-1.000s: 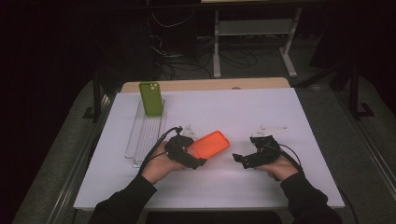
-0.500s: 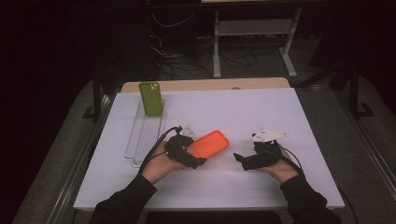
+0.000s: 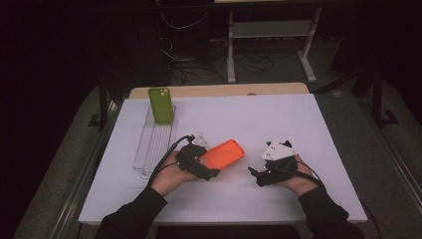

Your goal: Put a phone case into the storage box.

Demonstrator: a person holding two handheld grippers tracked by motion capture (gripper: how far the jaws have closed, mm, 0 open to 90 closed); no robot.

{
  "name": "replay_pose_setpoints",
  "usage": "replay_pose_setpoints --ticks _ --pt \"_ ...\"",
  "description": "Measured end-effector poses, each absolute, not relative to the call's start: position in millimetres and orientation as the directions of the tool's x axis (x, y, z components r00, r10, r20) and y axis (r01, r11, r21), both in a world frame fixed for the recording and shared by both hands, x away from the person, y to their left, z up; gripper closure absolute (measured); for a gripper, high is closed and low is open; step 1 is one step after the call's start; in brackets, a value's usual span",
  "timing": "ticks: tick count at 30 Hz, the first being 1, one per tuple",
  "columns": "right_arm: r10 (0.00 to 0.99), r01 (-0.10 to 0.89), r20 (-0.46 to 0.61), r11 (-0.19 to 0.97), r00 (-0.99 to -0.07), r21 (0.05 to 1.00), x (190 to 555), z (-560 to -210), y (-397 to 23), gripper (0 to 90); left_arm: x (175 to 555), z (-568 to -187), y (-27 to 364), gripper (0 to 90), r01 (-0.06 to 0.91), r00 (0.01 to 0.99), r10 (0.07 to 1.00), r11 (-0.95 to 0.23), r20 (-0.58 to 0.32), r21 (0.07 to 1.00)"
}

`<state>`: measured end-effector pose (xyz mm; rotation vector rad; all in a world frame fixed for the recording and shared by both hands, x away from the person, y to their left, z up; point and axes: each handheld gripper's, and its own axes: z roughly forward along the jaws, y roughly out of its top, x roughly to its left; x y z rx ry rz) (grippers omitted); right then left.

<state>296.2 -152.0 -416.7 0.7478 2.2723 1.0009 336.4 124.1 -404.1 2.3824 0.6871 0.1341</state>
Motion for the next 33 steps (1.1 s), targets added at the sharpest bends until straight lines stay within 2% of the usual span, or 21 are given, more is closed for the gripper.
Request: replay_pose_setpoints --ticks 10,14,24,28,33 --pt "0.566 0.102 -0.473 0.708 -0.675 0.699 285.7 -421.4 -137.6 0.9 337.3 -402.9 125.3 15.9 0.43 0.863 0.502 -0.663 -0.063 0.613" --pt "0.492 0.012 -0.601 0.78 -0.63 0.626 281.8 -423.1 -131.9 1.0 336.6 -403.9 124.3 15.9 0.437 0.858 0.509 -0.648 -0.073 0.624" --pt "0.348 -0.103 -0.766 0.876 -0.54 0.47 278.8 -428.9 -123.1 0.9 335.6 -404.2 123.1 15.9 0.445 0.854 0.513 -0.64 -0.083 0.626" --pt "0.323 -0.139 -0.819 0.891 -0.475 0.432 276.0 -431.2 -119.9 0.9 335.8 -404.0 123.3 15.9 0.447 0.852 0.518 -0.636 -0.082 0.63" --pt "0.233 -0.198 -0.887 0.923 -0.398 0.331 274.6 -434.6 -115.5 0.9 336.4 -403.4 124.6 15.9 0.442 0.861 0.502 -0.66 -0.082 0.607"
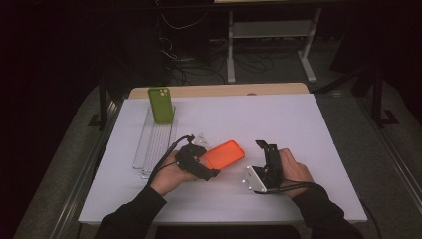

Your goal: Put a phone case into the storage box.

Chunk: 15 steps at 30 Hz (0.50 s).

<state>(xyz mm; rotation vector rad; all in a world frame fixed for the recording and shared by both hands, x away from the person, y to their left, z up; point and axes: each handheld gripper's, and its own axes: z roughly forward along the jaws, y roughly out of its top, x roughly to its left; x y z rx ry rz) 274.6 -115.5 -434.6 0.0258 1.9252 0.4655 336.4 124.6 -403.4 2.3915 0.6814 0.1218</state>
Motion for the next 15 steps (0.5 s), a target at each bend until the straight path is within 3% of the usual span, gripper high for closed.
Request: replay_pose_setpoints --ticks 5,15 --pt "0.15 -0.237 -0.923 0.94 -0.356 0.244 271.0 -438.8 -109.4 0.9 336.0 -403.2 123.8 15.9 0.45 0.857 0.507 -0.645 -0.095 0.618" --pt "0.118 -0.315 -0.949 0.925 -0.291 0.212 264.9 -441.9 -93.4 1.4 333.6 -401.3 119.5 15.9 0.436 0.866 0.492 -0.652 -0.092 0.62"
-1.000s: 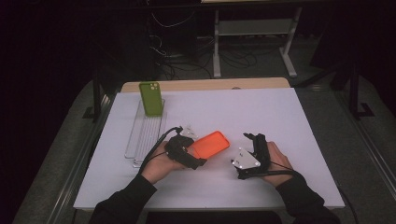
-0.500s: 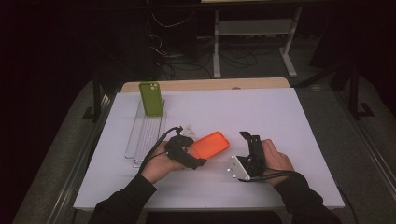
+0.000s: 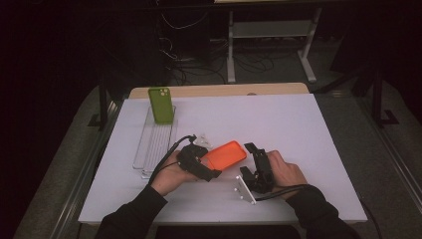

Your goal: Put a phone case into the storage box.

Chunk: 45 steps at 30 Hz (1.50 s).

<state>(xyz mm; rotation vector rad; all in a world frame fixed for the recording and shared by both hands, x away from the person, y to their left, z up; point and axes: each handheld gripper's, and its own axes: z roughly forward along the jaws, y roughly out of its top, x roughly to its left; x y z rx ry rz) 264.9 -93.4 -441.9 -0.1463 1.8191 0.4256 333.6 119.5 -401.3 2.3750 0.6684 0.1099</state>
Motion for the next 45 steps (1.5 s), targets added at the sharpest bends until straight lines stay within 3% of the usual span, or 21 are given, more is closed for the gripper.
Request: replay_pose_setpoints --ticks 8,12,27,35,45 --pt "0.065 -0.351 -0.965 0.924 -0.255 0.155 262.9 -442.2 -82.5 11.7 334.1 -399.8 119.7 15.9 0.41 0.879 0.473 -0.672 -0.069 0.617" --pt "0.087 -0.365 -0.971 0.916 -0.222 0.165 261.8 -445.0 -76.5 16.0 334.1 -399.3 119.9 15.9 0.409 0.879 0.472 -0.672 -0.069 0.618" --pt "0.017 -0.394 -0.98 0.914 -0.2 0.096 258.8 -453.0 -64.5 55.1 332.2 -398.7 118.9 15.9 0.416 0.872 0.482 -0.648 -0.078 0.638" --pt "-0.012 -0.392 -0.971 0.916 -0.238 0.084 256.9 -454.1 -63.5 74.6 333.6 -396.5 121.4 15.9 0.399 0.882 0.468 -0.668 -0.063 0.628" --pt "-0.022 -0.384 -0.967 0.92 -0.253 0.08 256.2 -455.1 -62.8 78.3 329.2 -398.9 121.2 14.1 0.377 0.878 0.477 -0.637 -0.041 0.672"
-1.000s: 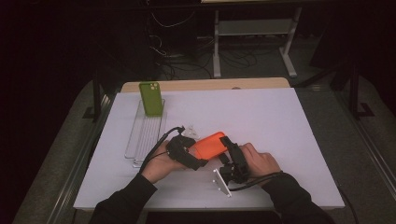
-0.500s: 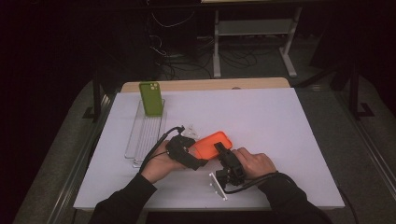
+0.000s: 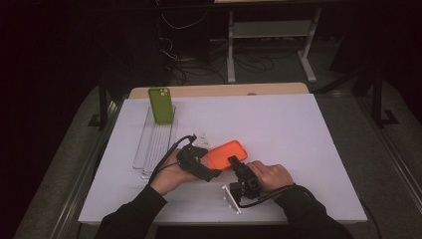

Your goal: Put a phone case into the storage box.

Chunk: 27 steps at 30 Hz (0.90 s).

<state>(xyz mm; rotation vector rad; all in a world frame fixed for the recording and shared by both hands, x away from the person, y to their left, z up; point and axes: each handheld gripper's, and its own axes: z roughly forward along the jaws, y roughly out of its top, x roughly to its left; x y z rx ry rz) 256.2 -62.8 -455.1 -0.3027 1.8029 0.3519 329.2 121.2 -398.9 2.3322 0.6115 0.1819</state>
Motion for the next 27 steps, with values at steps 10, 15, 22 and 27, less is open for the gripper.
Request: replay_pose_setpoints --ticks 10,15,22,27 --pt "0.012 -0.363 -0.966 0.925 -0.259 0.108 259.5 -451.4 -65.8 78.3 331.3 -396.3 126.4 0.0 0.364 0.878 0.476 -0.609 -0.041 0.705" --pt "0.083 -0.332 -0.953 0.926 -0.291 0.182 264.3 -447.9 -71.0 78.3 332.4 -396.0 128.7 0.0 0.361 0.875 0.482 -0.594 -0.041 0.719" --pt "0.193 -0.252 -0.897 0.917 -0.398 0.309 270.0 -439.4 -78.5 78.3 334.2 -396.2 131.4 0.0 0.375 0.865 0.499 -0.565 -0.058 0.735" --pt "0.289 -0.207 -0.837 0.883 -0.465 0.42 275.6 -431.1 -83.5 78.3 335.5 -394.8 134.0 0.0 0.393 0.854 0.513 -0.528 -0.087 0.752"
